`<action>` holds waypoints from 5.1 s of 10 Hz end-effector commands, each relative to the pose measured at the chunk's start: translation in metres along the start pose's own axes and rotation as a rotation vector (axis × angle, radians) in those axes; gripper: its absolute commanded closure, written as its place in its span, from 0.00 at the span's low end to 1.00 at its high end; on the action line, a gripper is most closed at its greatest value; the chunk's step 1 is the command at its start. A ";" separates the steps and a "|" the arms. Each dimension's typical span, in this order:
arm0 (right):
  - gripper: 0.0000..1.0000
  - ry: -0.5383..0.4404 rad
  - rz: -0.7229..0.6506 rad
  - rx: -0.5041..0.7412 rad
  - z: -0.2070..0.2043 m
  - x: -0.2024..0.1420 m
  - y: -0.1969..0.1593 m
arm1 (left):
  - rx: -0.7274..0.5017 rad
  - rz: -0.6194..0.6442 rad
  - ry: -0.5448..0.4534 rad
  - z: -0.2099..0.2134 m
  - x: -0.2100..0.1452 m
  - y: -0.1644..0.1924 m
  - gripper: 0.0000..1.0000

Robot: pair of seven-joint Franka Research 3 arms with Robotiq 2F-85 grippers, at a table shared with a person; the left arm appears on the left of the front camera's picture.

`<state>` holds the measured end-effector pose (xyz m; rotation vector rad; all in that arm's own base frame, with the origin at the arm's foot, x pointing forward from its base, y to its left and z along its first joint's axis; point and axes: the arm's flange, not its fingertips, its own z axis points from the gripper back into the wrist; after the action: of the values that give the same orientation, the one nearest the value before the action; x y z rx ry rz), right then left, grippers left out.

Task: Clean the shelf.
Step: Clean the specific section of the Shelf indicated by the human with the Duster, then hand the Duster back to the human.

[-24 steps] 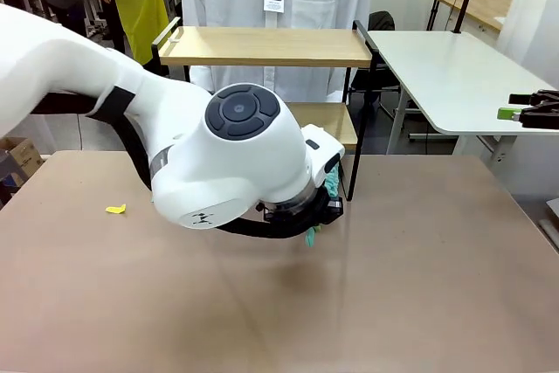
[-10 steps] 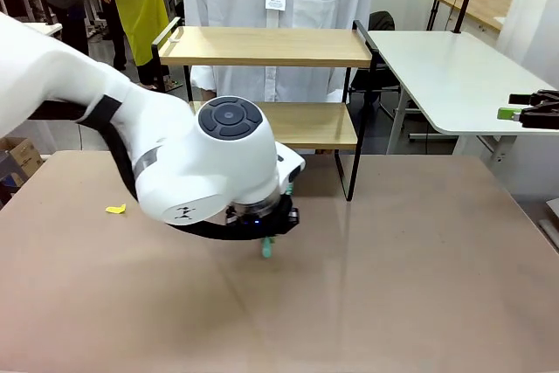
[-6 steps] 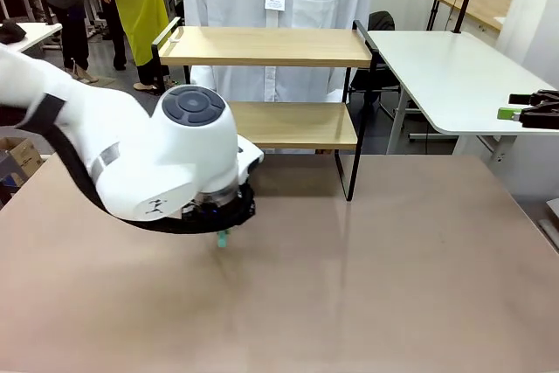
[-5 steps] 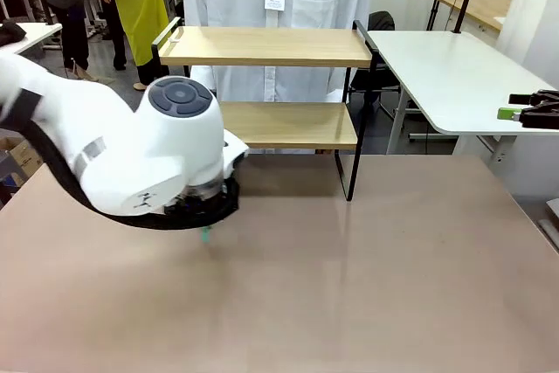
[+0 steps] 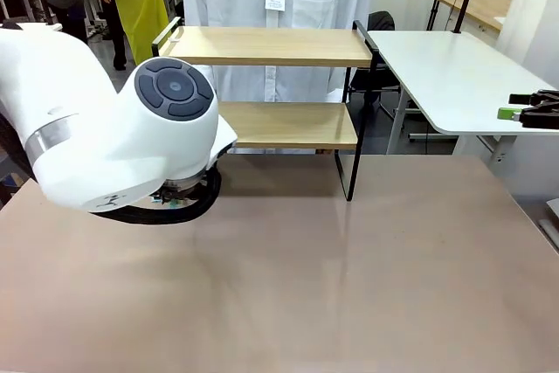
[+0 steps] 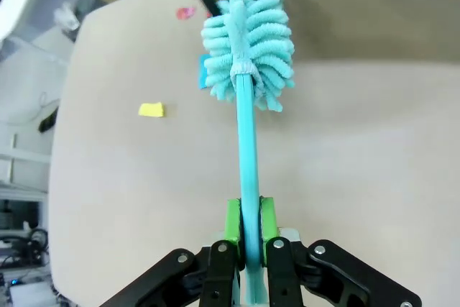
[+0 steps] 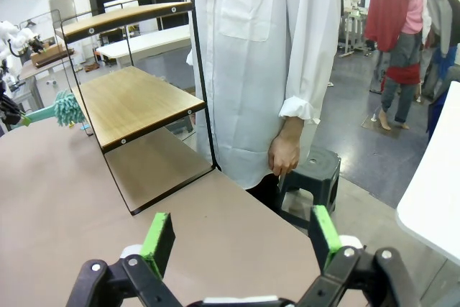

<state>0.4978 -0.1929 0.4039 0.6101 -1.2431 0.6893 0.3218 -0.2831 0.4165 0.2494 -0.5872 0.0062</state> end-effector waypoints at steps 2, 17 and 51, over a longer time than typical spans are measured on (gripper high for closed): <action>0.00 0.003 0.005 -0.001 0.001 0.003 0.001 | 0.000 0.000 0.000 0.000 0.000 0.000 0.87; 0.00 0.003 0.005 -0.001 0.001 0.003 0.001 | -0.720 -0.689 0.162 0.043 0.018 0.145 0.87; 0.00 -0.071 -0.121 0.686 -0.035 0.091 0.148 | -1.066 -0.984 -0.261 0.057 0.032 0.184 0.87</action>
<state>0.4665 -0.0705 0.4623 1.2768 -1.0374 0.9967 0.2956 -0.1181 0.5359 -0.4643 -0.5704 -1.2304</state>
